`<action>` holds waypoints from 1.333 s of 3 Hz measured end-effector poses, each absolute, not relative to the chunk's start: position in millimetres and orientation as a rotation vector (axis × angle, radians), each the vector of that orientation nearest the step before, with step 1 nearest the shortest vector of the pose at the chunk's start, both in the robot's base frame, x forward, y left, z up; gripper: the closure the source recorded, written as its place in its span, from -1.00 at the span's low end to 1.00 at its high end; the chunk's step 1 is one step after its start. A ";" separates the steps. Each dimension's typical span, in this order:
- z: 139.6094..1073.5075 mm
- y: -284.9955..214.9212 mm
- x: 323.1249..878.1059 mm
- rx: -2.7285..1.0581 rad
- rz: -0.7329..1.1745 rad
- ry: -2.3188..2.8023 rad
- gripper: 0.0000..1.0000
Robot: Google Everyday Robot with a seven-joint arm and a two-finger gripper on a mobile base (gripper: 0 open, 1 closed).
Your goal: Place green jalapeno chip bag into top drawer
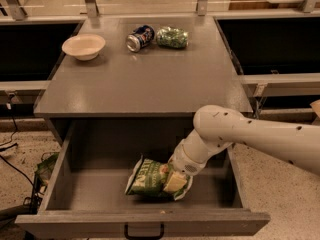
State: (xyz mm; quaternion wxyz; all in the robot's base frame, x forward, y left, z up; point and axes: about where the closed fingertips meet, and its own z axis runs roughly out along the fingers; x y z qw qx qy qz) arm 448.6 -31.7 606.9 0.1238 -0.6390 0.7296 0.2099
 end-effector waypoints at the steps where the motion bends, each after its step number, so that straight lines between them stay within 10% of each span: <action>1: 606.9 -31.7 448.6 -1.863 0.612 2.127 -0.24; 3: 606.8 -31.7 448.5 -1.863 0.612 2.127 -1.00; 4: 606.8 -31.7 448.5 -1.863 0.612 2.127 -1.00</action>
Offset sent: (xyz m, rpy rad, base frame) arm 0.0000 0.0000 0.0000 0.0000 0.0000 0.0000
